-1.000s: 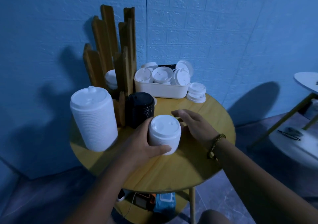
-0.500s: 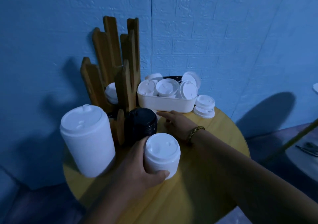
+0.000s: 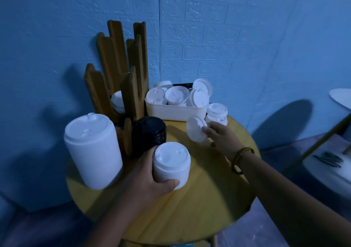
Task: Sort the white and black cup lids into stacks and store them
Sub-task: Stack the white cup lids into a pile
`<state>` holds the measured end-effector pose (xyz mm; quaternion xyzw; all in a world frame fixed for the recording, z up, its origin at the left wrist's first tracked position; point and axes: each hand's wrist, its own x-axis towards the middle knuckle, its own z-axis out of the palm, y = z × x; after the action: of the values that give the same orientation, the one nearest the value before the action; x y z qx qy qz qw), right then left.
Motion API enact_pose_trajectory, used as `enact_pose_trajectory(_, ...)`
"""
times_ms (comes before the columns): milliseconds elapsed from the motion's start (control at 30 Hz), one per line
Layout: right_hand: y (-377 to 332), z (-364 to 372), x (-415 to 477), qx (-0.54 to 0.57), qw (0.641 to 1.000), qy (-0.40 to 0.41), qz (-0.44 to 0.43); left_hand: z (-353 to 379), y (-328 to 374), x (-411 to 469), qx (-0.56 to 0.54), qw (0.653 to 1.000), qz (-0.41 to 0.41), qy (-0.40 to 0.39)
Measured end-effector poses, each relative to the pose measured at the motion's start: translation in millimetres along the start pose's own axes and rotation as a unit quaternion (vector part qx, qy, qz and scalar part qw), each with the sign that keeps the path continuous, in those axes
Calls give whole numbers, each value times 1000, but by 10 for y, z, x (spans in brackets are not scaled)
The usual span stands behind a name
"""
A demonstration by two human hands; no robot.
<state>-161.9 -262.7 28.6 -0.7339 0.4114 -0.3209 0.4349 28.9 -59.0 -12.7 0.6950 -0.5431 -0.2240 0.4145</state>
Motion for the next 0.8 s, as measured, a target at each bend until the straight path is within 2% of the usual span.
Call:
enact_pose_trajectory(67, 39, -167, -115, 139, 981, 37, 129, 0, 22, -5, -2, 1000, 5, -1)
enact_pose_trajectory(133, 71, -308, -224, 178, 953, 37, 243, -3, 45, -6, -5, 1000, 9, 1)
enact_pose_trajectory(200, 96, -384, -323, 138, 943, 19, 301, -10, 55, -18, -8, 1000, 9, 3)
enact_pose_trajectory(267, 63, -445, -459, 21, 948, -25, 316, -16, 62, -23, -8, 1000, 5, -2)
enact_pose_trajectory(333, -55, -499, -601, -135, 943, -94, 291, -25, 66, -15, -10, 1000, 2, -6)
enact_pose_trajectory(367, -102, -527, -629, -210, 938, -112, 250, -27, 72, -11, -11, 1000, 3, -6)
enact_pose_trajectory(467, -150, -534, -572, -392, 913, -85, 67, -22, 69, -2, -18, 1000, 6, -8)
enact_pose_trajectory(500, -134, -492, -544, -414, 904, -102, 27, -20, 64, -3, -18, 1000, 8, -7)
enact_pose_trajectory(600, -82, -328, -538, -395, 904, -165, -3, -17, 55, -6, -9, 1000, 8, -7)
enact_pose_trajectory(700, -96, -242, -631, -391, 911, -133, -19, -5, 39, 0, -13, 1000, 10, -9)
enact_pose_trajectory(800, -165, -220, -773, -421, 898, -131, 1, 7, 24, 8, -16, 1000, 11, -13)
